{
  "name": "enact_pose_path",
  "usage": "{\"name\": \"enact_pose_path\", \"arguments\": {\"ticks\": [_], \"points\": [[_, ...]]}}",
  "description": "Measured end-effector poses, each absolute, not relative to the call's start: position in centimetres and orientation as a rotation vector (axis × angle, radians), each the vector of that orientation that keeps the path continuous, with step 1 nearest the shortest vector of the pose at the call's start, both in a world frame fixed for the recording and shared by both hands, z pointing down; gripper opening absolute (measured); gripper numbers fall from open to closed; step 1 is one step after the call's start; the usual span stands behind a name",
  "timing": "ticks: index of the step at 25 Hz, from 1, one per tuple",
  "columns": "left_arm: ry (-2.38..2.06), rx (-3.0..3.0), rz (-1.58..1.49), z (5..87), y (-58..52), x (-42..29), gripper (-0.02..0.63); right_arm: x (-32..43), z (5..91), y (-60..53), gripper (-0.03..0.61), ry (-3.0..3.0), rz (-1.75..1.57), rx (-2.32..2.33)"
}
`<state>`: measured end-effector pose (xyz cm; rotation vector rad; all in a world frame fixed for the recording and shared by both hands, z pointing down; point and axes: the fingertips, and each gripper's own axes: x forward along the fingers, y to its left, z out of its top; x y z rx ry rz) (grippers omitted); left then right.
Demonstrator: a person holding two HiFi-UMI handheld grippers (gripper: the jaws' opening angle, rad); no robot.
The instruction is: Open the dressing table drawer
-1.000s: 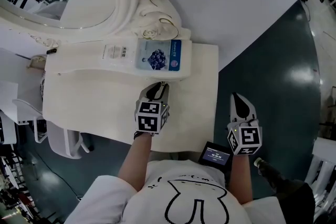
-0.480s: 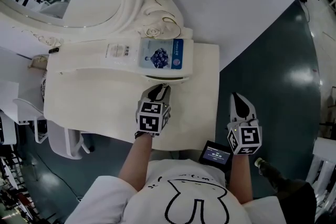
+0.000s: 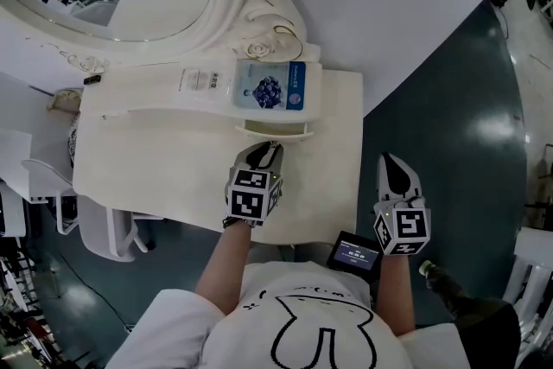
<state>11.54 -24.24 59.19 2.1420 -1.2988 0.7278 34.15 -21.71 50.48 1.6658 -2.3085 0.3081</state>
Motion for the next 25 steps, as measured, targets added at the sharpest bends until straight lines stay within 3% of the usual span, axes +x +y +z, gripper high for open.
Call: {"name": "enact_pose_path", "arguments": {"ticks": [25], "points": [[-1.259,2.163,0.723,59.2,-21.5,11.3,0.107,33.4,50.0,-19.0,0.028,-2.288,0.29,1.688]]}}
